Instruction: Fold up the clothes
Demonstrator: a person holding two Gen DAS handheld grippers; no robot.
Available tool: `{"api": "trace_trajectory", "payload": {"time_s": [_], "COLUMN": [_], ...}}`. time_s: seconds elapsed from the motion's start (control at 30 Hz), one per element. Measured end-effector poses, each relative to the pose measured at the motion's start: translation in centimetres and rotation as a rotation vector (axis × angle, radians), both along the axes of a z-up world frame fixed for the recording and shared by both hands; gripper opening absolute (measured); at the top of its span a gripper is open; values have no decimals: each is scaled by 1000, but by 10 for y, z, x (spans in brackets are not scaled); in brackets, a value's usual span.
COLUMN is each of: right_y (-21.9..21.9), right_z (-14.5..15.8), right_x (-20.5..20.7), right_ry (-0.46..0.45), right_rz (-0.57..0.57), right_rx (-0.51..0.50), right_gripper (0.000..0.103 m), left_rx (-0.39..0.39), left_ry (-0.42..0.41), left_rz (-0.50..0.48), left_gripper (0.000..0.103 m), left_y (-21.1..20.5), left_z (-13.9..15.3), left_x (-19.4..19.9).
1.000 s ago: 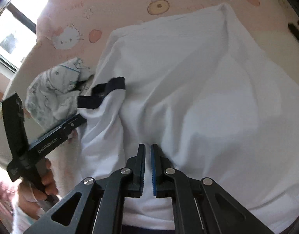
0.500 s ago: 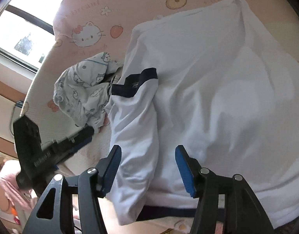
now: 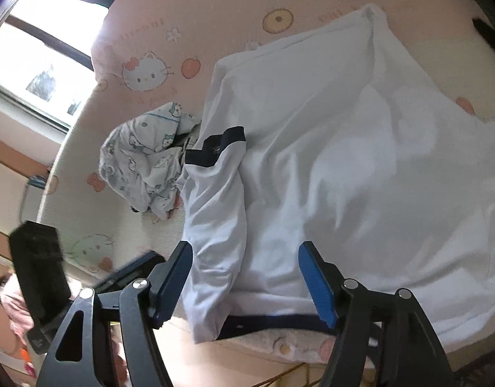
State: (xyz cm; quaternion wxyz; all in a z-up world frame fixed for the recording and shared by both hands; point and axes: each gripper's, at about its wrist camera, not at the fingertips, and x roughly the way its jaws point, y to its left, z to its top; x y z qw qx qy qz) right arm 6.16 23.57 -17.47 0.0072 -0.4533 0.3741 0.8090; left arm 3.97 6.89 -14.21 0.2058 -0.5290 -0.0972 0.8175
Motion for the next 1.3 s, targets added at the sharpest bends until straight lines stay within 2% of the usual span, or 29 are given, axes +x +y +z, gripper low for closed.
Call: {"api": "trace_trajectory", "payload": {"time_s": [0.1,0.17,0.23,0.5,0.63,0.83,0.87,0.9,0.97,1.0,1.07,1.2,1.3], "right_y": [1,-1,-4,-20,-26,-33,-35,-37,-43,-47,-54,-62,-67], "right_z": [-4,-9,-14,-42,-48,-49,-49,-50,-52,-56,-64,-71,-70], "right_x": [4,5,6,-3,-6,-13,-15,-18,-23,-25,-30,-30,-32], "right_ry": [0,0,1,-48,-73,-80,-78,-70,-78,-106,-162,-159,-139], "right_rz": [14,34,31,5,-15,-63,-63,-57,-42,-31,-8,-7,9], "right_rx": [-93,-173,-230,-403,-401,-365,-367,-371,-361,-354,-342,-416,-450], "right_gripper": [68,68,68,68,68,67,64,53,47,34,18,14,14], "left_rx": [-22,-100,-144,-181,-239,-160,-160,-163,-173,-179,-178,-137,-136], "left_ry": [-15,15,41,78,88,86,84,80,79,78,64,45,66], "left_rz": [-28,-70,-105,-125,-148,-138,-132,-126,-108,-99,-77,-42,-38], "left_gripper": [68,68,68,68,68,68,68,68,68,68,68,68,68], "left_y": [17,30,38,38,39,25,22,18,11,7,-4,-23,-32], "left_z": [-2,-3,-5,-20,-26,-26,-26,-27,-28,-29,-32,-33,-28], "left_x": [10,18,25,36,39,40,39,38,37,37,37,42,47]}}
